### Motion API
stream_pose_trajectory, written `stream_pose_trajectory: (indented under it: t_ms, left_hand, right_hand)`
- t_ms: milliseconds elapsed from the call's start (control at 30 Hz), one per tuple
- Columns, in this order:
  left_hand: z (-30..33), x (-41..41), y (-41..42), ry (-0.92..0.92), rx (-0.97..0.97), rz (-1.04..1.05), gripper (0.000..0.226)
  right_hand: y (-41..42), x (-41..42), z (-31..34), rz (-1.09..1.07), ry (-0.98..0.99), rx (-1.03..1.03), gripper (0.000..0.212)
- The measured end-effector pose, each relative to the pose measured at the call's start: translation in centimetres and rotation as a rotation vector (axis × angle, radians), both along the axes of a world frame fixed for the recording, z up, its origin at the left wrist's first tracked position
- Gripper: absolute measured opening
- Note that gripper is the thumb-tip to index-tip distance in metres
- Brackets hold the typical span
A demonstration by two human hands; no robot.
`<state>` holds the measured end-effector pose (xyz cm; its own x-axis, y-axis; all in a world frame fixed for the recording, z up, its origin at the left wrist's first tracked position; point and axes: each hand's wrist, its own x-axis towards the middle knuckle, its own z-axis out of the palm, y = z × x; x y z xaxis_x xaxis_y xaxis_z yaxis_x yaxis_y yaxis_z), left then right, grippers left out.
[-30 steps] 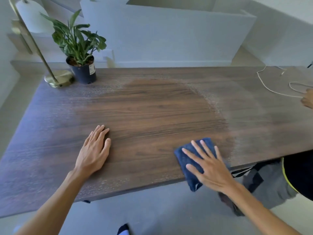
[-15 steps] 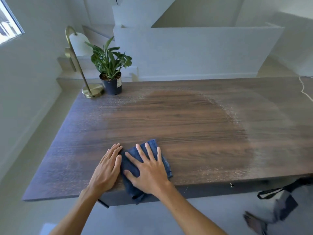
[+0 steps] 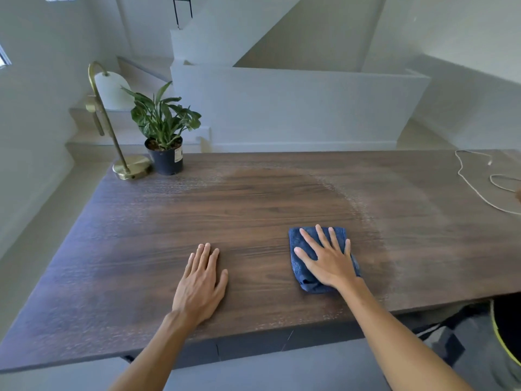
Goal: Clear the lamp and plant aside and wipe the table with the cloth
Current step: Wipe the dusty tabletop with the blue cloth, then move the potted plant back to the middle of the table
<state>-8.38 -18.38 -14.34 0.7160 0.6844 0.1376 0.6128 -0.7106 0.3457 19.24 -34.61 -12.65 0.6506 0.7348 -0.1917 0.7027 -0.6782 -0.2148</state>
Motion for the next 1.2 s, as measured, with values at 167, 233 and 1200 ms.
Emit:
stream_pose_trajectory:
  t_ms: [167, 233, 1200]
  left_hand:
    - [-0.6, 2.4, 1.6, 0.037, 0.031, -0.025, 0.081]
    - [-0.8, 2.7, 1.6, 0.037, 0.023, -0.037, 0.081]
    - [10.7, -0.7, 21.6, -0.057, -0.265, 0.179, 0.075]
  right_hand:
    - [1.3, 2.0, -0.4, -0.012, -0.009, 0.014, 0.066]
    - [1.3, 2.4, -0.7, -0.015, -0.017, 0.020, 0.065]
    - [24.5, -2.2, 11.3, 0.195, 0.284, 0.133, 0.057]
